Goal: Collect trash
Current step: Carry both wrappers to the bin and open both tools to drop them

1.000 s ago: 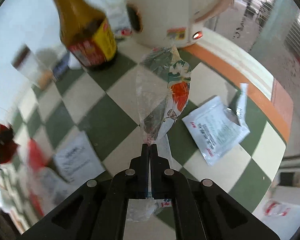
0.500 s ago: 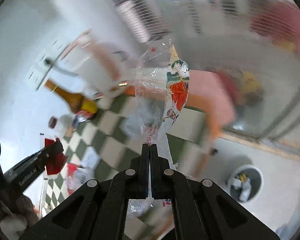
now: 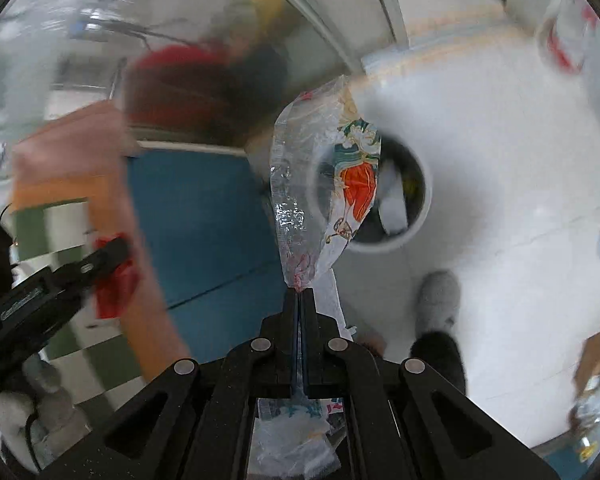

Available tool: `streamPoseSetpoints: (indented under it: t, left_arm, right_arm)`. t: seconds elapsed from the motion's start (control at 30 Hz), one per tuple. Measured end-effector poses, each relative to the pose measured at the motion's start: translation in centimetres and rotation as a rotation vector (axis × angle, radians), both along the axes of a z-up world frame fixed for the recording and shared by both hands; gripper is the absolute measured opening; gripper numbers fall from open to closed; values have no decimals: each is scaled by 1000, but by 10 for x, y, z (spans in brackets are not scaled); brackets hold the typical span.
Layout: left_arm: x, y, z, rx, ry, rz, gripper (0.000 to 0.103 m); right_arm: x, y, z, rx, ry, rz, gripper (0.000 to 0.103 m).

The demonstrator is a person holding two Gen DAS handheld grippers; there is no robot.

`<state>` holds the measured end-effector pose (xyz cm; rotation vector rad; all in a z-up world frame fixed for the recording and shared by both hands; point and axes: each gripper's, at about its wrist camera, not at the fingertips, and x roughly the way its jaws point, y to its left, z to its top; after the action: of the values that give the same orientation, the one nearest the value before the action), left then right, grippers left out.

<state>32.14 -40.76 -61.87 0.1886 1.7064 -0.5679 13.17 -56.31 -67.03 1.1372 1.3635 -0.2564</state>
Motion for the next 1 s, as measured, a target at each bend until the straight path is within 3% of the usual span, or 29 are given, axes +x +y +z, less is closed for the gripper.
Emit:
streamPoseSetpoints:
  t: [0.07, 0.17, 0.27, 0.33, 0.4, 0.43, 0.47, 0.5, 0.53, 0.57, 0.63, 0.8, 0.97, 1.0]
  left_arm:
    - [0, -20, -75, 44, 74, -17, 10]
    - [1, -39, -147, 92, 109, -37, 12]
    - [4, -46, -205, 123, 129, -46, 12]
    - [6, -53, -228, 147, 129, -61, 14]
    - [8, -55, -242, 166, 104, -81, 26]
    - [10, -56, -245, 174, 79, -81, 48]
    - [13, -54, -242, 176, 62, -78, 74]
    - [17, -51, -242, 183, 37, -72, 84]
    - [19, -49, -240, 181, 17, -66, 90]
    - [20, -47, -238, 180, -3, -59, 91]
    - [21, -42, -234, 197, -29, -56, 98]
    - [13, -29, -208, 246, -179, -77, 98]
    - [-3, -15, -183, 282, -307, -90, 98]
    - [-7, -13, -178, 284, -312, -88, 98]
  right_arm:
    - [3, -10, -63, 35, 13, 8, 1]
    - [14, -24, -144, 86, 27, 42, 1]
    - [29, -31, -214, 110, 63, 97, 1]
    - [40, -28, -245, 118, 87, 125, 1]
    - [55, -23, -266, 112, 103, 166, 2]
    - [60, -23, -274, 86, 113, 190, 2]
    - [65, -27, -277, 63, 127, 204, 6]
    - [68, -28, -279, 52, 135, 208, 11]
    - [70, -29, -282, 43, 140, 206, 26]
    - [72, -32, -281, 33, 144, 196, 42]
    - [75, -34, -272, 13, 134, 169, 57]
    - [66, -48, -245, -68, 105, 142, 65]
    - [49, -57, -200, -284, 135, 173, 102]
    - [45, -58, -192, -314, 143, 186, 103]
